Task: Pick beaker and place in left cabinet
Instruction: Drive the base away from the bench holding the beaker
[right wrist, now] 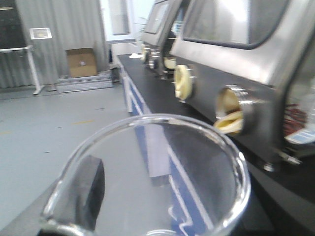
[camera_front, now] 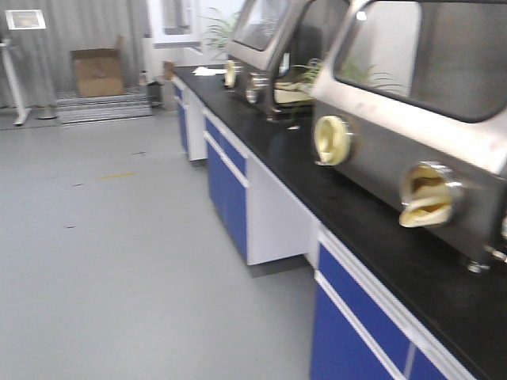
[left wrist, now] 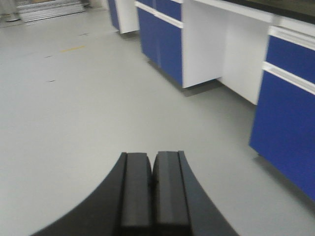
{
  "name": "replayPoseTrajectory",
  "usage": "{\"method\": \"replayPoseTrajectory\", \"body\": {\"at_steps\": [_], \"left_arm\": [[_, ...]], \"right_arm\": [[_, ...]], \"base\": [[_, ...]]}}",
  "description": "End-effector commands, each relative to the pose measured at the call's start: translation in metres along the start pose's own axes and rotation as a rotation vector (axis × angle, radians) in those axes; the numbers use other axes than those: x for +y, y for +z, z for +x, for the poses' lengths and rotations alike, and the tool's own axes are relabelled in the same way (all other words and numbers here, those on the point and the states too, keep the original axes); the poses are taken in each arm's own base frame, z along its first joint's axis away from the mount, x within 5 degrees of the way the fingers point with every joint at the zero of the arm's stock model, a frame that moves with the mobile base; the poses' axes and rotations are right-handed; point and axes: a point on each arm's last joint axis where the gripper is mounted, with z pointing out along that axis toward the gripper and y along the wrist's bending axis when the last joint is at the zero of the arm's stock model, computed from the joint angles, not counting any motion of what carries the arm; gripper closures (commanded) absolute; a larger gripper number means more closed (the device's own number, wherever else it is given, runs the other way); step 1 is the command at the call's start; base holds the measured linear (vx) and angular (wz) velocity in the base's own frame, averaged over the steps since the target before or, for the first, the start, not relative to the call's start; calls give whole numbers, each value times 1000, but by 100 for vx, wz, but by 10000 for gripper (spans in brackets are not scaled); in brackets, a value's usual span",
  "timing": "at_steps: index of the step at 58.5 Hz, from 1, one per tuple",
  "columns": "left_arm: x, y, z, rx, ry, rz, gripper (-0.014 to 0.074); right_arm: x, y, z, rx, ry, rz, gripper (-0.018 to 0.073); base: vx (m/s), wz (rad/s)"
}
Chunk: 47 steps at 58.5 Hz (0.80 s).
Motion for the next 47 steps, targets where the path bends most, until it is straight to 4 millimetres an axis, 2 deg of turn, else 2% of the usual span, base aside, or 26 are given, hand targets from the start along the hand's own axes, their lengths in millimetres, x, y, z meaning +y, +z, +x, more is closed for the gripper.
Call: {"method": "replayPoseTrajectory", "body": {"at_steps": [1,23,47], "left_arm": [[-1,-2,-11,-97,-6,13,593],[-1,-2,-11,-97,-6,13,593],[-1,-2,-11,-97,-6,13,593]], "right_arm": [[4,-1,-12,-58,-24,-36,563],[4,-1,-12,-58,-24,-36,563],[4,-1,-12,-58,-24,-36,563]], "base": [[16,55],[24,43],[38,21]]}}
